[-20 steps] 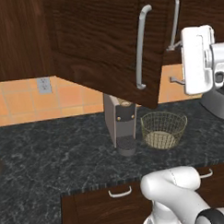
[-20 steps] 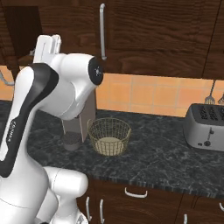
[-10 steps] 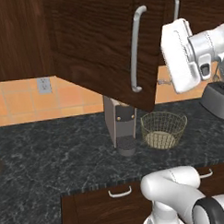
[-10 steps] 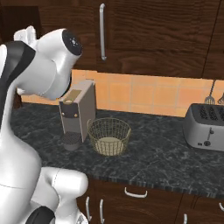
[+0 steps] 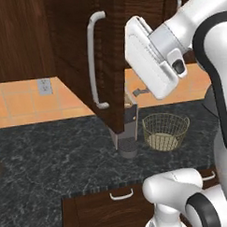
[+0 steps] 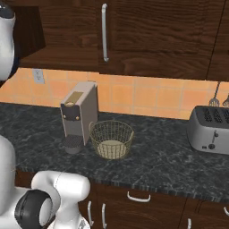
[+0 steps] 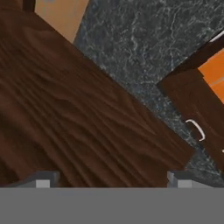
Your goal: Open the cabinet, pick up the bread from the cabinet and place it in the basket. Then move the basket to the dining counter.
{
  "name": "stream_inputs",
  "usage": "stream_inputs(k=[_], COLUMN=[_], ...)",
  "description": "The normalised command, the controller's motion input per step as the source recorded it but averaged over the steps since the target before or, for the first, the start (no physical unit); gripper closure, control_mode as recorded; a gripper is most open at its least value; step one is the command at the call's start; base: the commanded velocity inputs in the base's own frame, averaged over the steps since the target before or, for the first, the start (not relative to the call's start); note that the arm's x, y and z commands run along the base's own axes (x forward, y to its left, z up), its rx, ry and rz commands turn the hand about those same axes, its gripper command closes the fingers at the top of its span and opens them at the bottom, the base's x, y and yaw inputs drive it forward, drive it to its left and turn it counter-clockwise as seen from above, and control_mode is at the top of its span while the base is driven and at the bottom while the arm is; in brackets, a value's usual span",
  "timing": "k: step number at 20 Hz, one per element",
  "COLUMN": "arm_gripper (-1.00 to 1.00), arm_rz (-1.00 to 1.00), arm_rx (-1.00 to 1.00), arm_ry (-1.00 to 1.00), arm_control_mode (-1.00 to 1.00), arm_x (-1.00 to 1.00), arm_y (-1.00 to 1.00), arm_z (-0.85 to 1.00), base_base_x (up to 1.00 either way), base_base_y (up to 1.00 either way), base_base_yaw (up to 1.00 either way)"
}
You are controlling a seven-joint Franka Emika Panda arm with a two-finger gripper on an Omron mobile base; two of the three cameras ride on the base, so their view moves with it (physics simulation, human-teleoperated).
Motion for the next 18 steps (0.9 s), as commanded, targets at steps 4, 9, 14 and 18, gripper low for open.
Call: stream_inputs(k=[4, 9, 14, 18], arm_gripper=[-1.00, -1.00, -1.00, -1.00], arm_rz=[0.02, 0.00, -0.01, -0.02], arm_rx=[-0.01, 0.20, 0.24, 0.02], arm_ry=[0.01, 0.00, 0.04, 0.02], arm_control_mode=[-1.00, -1.00, -1.00, -1.00], arm_x=[-0.08, 0.00, 0.08, 0.62], arm_y=[0.87, 0.42, -0.07, -0.97], arm_z=[0.03, 0.00, -0.32, -0.61], base_base_x=[0.00, 0.00, 0.00, 0.00], base_base_y=[0.00, 0.00, 0.00, 0.00], base_base_yaw=[0.00, 0.00, 0.00, 0.00])
